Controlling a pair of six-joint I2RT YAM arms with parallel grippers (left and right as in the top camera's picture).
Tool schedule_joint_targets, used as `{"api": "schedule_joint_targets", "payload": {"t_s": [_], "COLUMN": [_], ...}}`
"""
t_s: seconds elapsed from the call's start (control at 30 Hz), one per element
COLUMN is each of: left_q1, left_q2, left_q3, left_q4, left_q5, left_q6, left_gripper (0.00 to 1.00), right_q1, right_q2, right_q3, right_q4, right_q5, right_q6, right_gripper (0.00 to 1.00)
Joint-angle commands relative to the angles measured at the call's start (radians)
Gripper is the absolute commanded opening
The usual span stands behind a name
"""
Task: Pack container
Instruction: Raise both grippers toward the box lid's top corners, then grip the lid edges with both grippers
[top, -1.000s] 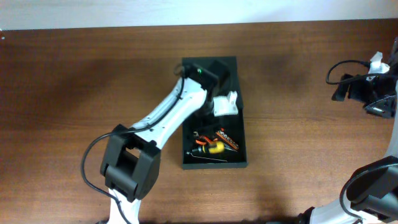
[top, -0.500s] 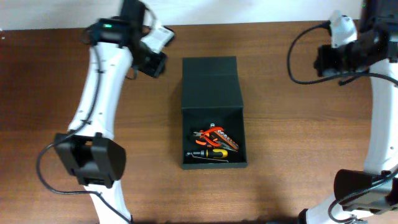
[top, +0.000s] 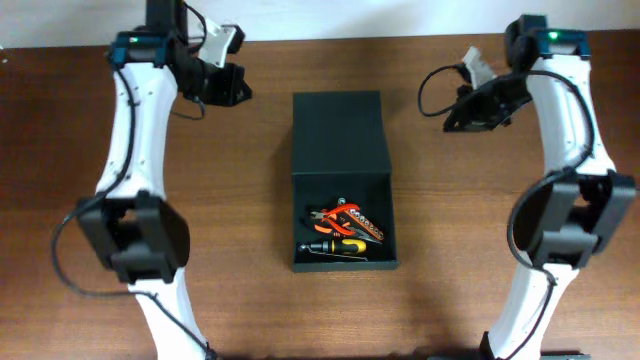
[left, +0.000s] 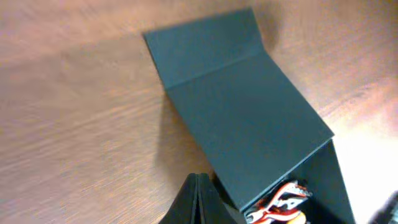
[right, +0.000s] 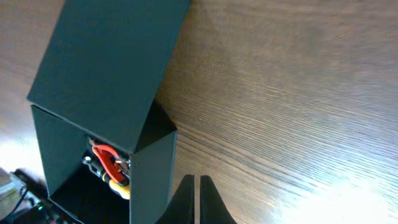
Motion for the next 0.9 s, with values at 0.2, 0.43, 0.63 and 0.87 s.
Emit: {"api": "schedule_joint_targets", "payload": {"t_s": [0.2, 0.43, 0.63, 0.87], "left_q1": [0.019, 0.018, 0.009, 0.009], "left_q2": [0.243, 0.289, 0.303, 0.303], "left_q3": [0.006, 0.003, -0.039, -0.135], "left_q4": [-0.009, -0.066, -0.103, -0.104], "left_q5": [0.193, 0.246, 0.255, 0.294], "left_q6": [-0.011, -0.007, 0.012, 0.047], "left_gripper": [0.02, 0.02, 0.02, 0.02], "right_q1": [0.012, 0.013, 0.013, 0.032], "right_q2": [0.12, 0.195, 0.229, 0.23], "right_q3": [0.008, 0.006, -0.002, -0.021], "right_q4": [-0.004, -0.005, -0.011, -0.008], "right_q5": [-0.089, -0.111, -0.111, -0.111], "right_q6": [-0.051, -0.06, -0.063, -0.073], "right_gripper": [0.04, 0.04, 0.04, 0.04]}}
